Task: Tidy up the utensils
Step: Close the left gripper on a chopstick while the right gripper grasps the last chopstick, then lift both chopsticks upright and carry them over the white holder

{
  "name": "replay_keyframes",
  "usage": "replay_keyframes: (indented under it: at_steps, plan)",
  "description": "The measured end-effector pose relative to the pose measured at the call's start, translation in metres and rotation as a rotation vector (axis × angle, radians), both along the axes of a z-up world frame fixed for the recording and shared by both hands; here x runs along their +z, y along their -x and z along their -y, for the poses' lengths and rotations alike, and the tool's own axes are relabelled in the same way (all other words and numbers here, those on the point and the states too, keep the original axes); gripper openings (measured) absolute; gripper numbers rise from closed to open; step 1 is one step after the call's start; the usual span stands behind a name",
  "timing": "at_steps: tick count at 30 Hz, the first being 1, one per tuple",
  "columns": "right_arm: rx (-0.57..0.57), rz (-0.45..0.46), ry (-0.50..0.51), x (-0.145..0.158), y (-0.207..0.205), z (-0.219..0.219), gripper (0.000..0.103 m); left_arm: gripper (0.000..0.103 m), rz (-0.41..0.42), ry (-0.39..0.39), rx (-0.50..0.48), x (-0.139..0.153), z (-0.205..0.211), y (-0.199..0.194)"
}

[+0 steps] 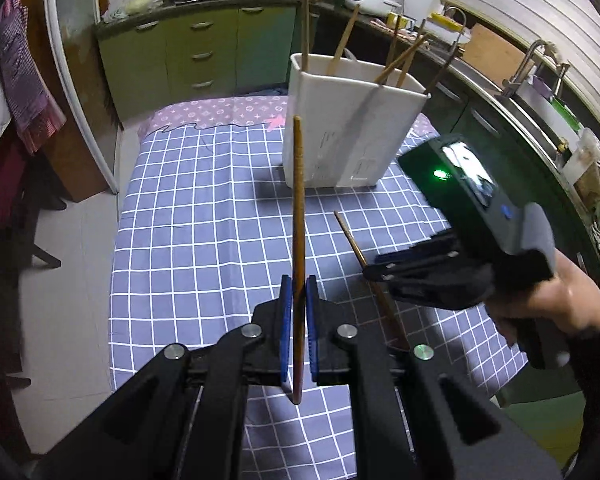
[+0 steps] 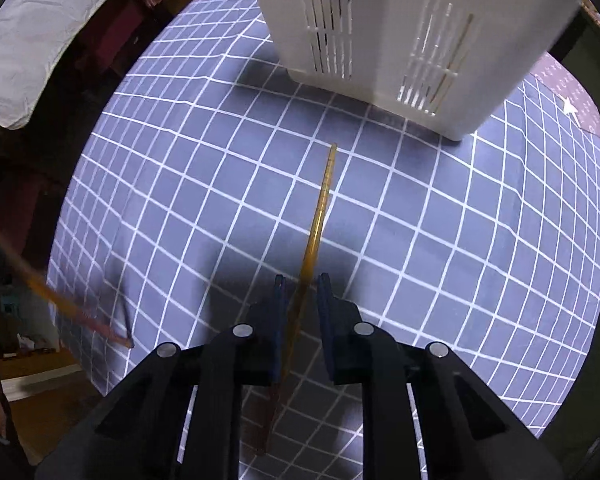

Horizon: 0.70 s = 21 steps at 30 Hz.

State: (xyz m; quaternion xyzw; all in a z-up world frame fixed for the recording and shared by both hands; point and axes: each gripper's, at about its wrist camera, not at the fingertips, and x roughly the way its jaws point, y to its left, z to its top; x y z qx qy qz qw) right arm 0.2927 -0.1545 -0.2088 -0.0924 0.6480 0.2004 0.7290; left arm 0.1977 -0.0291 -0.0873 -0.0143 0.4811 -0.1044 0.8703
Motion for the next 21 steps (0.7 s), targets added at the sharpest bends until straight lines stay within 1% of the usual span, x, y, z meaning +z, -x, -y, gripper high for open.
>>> replay_keyframes:
  at_steps: [8, 11, 13, 16, 18, 21]
  plan:
    - [0.006, 0.003, 0.068, -0.011, -0.008, -0.017, 0.016, 0.007, -0.014, 0.012, -0.015, -0.006, -0.002, 0.001]
    - [0.004, 0.011, 0.087, -0.012, -0.009, -0.02, 0.01, 0.007, -0.017, 0.016, -0.018, -0.007, -0.002, -0.001]
    - [-0.001, 0.012, 0.083, -0.012, -0.009, -0.021, 0.008, 0.007, -0.017, 0.019, -0.019, -0.008, -0.002, -0.002]
    - [0.002, 0.038, 0.073, -0.006, -0.005, -0.015, 0.008, 0.007, -0.017, 0.022, -0.023, -0.009, -0.002, -0.003]
    - [-0.003, 0.054, 0.033, 0.004, -0.001, -0.009, 0.008, 0.007, -0.015, 0.024, -0.026, -0.009, -0.002, -0.003]
    - [-0.017, 0.104, -0.019, 0.026, 0.009, 0.006, 0.008, 0.007, -0.011, 0.023, -0.034, -0.008, 0.0, -0.002]
